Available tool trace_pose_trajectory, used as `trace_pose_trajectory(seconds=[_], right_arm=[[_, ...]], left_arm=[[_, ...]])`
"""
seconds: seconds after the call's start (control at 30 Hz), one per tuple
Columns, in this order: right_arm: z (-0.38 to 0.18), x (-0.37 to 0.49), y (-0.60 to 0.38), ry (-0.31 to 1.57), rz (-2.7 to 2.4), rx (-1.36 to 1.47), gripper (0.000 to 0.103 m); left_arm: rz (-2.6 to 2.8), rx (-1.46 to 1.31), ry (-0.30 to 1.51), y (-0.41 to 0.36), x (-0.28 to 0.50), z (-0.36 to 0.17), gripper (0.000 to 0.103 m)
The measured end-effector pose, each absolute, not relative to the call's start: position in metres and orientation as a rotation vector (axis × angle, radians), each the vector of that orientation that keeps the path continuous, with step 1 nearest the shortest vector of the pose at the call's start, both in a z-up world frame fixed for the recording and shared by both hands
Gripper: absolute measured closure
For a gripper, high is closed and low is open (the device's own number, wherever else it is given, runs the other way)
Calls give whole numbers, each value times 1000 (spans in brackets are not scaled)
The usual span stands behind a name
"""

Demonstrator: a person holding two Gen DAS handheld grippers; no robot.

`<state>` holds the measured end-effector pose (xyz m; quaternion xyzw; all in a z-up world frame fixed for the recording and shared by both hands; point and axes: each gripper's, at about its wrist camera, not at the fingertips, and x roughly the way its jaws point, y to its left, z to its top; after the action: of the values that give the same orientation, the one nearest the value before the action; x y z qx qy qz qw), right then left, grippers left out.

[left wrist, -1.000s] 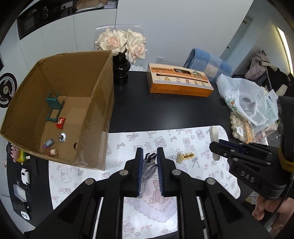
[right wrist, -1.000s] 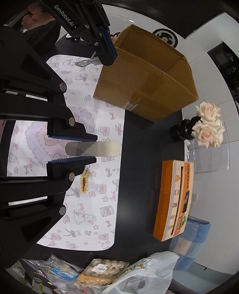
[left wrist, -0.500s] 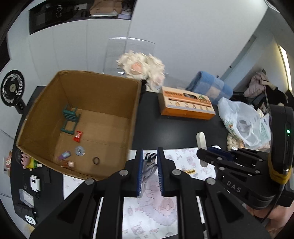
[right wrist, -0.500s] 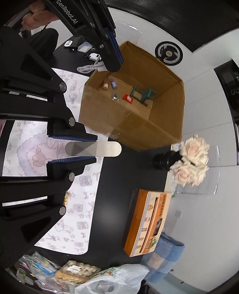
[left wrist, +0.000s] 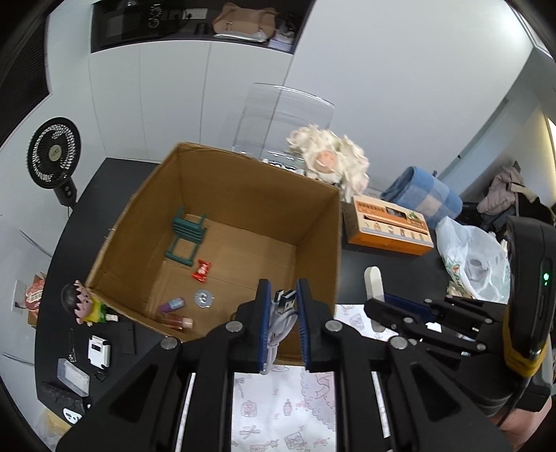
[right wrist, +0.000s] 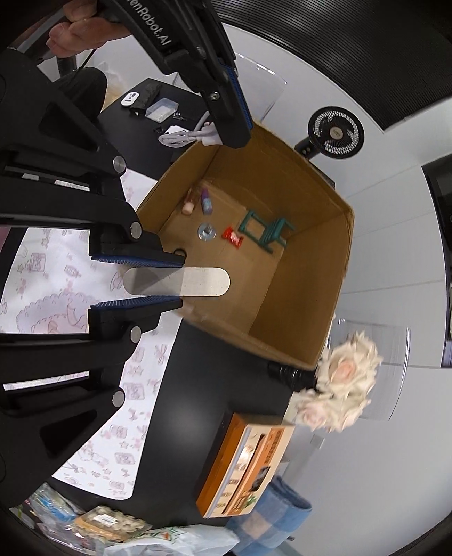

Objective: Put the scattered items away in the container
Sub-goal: 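Carry the white cable and wooden stick over the cardboard box with both tools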

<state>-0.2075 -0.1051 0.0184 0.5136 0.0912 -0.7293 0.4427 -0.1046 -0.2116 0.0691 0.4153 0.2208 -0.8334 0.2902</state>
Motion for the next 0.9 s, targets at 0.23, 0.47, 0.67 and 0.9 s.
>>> trace_pose_trajectory(seconds=[0.23,0.47,0.67,0.9], right_arm=[[15,-190,-137,237,-1767,1270,86],[5,-186,-159,244,-1739,1282,86],[-7,-190,-172,249,-1730,1301,86],[-27,-196,-184,249,-1727,1326,86]], left_arm=[[-2202,1066,604,-244,-91,69,88],[-2181,1067,613,-266,-88,59,88],[-2176,1069,633,-283,-91,46,88],[-2143,1096,629,-297,-96,29,88]])
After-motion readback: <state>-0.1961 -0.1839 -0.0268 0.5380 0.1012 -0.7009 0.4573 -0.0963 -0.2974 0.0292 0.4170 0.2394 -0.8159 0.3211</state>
